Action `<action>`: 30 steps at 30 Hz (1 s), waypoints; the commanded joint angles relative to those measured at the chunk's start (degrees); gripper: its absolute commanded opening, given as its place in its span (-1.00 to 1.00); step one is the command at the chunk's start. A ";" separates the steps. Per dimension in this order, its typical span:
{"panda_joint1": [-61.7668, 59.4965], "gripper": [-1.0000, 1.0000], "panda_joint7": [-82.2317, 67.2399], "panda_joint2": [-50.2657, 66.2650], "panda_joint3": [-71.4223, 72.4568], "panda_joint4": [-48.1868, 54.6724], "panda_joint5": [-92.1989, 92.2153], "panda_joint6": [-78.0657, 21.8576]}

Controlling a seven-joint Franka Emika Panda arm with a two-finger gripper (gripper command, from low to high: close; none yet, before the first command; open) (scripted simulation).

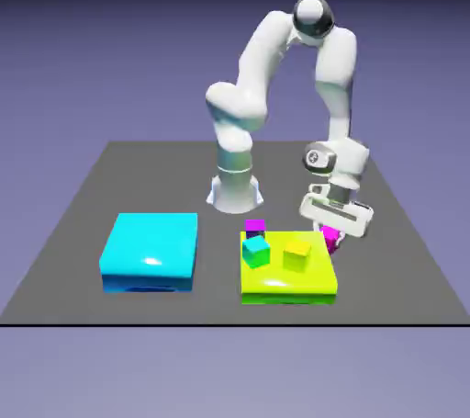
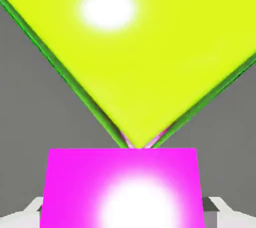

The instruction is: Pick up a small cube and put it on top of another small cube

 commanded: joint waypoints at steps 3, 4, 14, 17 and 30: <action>6.23 -1.00 0.62 0.98 -6.06 -0.60 -1.10 -2.94; 8.30 -1.00 0.83 1.30 -8.08 -0.80 -1.46 -3.91; 21.53 -1.00 5.32 5.41 -28.49 -0.48 -8.72 -13.55; 21.92 -1.00 7.81 7.05 -34.72 0.72 -12.61 -16.45; 23.58 -1.00 18.61 14.17 -61.71 5.95 -29.49 -29.01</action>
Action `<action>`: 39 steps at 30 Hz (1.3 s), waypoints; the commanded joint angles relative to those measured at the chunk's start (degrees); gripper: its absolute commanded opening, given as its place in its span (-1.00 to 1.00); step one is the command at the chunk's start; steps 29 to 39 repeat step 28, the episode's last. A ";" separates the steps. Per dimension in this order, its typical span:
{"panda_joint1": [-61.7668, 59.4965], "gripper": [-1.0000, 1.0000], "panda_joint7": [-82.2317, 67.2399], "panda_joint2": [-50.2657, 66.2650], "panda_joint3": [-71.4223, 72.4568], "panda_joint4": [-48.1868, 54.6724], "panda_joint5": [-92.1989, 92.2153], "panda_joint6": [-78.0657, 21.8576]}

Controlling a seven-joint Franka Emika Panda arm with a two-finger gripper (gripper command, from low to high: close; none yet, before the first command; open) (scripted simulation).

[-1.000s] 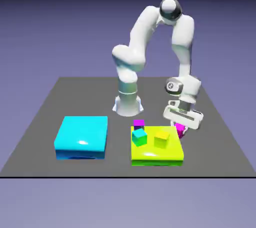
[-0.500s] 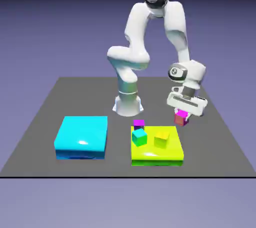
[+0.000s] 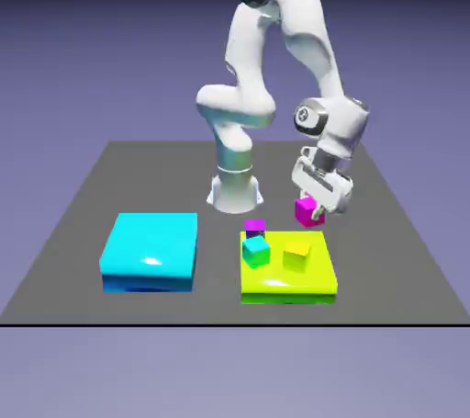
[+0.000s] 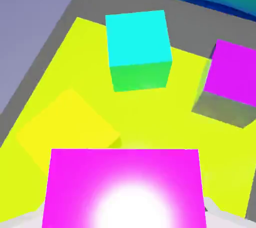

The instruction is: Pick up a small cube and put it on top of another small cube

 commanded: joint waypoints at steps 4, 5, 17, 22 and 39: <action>0.52 -1.00 3.29 2.19 -8.31 1.61 -5.14 -3.93; 0.64 -1.00 4.12 2.74 -10.39 2.01 -6.44 -4.89; -17.85 -1.00 6.62 4.86 4.03 1.29 -9.70 -0.27; -28.23 -1.00 7.37 5.62 13.63 0.58 -10.51 3.04; -36.80 1.00 7.99 6.25 21.56 -0.01 -11.18 5.78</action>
